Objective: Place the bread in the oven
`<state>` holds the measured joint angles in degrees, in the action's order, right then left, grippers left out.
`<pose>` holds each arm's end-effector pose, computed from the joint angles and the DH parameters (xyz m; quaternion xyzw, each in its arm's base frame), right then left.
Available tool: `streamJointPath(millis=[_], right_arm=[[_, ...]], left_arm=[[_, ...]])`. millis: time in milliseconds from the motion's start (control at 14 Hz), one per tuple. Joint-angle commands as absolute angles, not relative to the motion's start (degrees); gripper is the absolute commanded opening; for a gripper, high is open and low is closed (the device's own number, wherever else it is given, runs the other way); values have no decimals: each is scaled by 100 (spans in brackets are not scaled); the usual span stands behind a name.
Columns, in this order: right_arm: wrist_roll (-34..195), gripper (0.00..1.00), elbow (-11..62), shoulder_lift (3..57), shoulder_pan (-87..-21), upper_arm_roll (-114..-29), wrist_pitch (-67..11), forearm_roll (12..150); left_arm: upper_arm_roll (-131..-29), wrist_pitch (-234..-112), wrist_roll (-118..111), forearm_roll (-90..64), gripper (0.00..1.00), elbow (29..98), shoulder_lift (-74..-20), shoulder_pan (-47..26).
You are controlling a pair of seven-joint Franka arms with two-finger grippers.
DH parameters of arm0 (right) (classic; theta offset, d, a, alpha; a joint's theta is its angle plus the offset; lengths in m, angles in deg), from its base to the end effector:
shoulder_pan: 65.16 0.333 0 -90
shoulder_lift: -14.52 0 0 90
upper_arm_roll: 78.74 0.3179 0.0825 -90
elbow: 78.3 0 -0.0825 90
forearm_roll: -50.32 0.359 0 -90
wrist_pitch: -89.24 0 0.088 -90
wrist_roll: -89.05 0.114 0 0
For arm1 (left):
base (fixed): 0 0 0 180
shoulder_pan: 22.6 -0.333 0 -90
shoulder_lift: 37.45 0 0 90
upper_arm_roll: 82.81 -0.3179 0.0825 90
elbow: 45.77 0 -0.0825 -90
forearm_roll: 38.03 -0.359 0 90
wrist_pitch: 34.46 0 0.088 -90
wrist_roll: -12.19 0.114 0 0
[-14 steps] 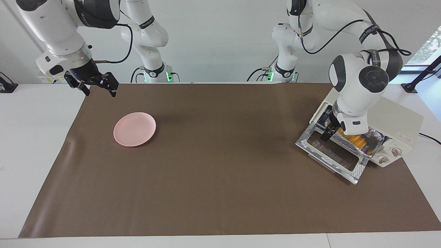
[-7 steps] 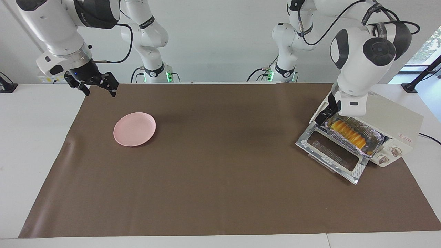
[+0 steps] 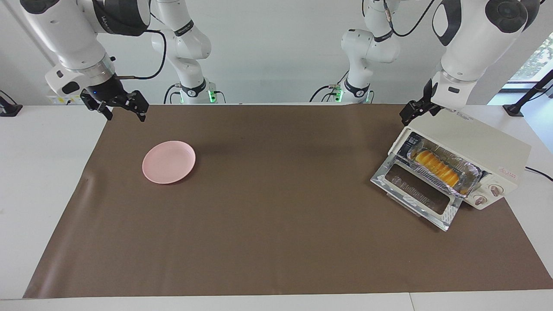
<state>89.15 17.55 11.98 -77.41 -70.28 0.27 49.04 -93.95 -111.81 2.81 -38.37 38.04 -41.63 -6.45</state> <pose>0.5096 -0.0347 0.5953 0.9986 -0.0339 -0.0385 0.0132 0.5241 -0.0494 0.6115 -0.9950 -0.0387 0.0901 0.0214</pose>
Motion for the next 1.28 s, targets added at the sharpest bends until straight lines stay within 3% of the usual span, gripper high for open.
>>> streamJointPath(millis=[0, 1211], right_arm=[[8958, 100, 1751, 1162, -7790, -6995, 117, 4970], [8958, 100, 1751, 1162, -7790, -6995, 117, 4970]], left_arm=[[-8566, -11172, 454, -3811, 100, 4492, -3553, -1299], [-8298, -11690, 1192, -3750, 100, 4449, -3596, -1610]])
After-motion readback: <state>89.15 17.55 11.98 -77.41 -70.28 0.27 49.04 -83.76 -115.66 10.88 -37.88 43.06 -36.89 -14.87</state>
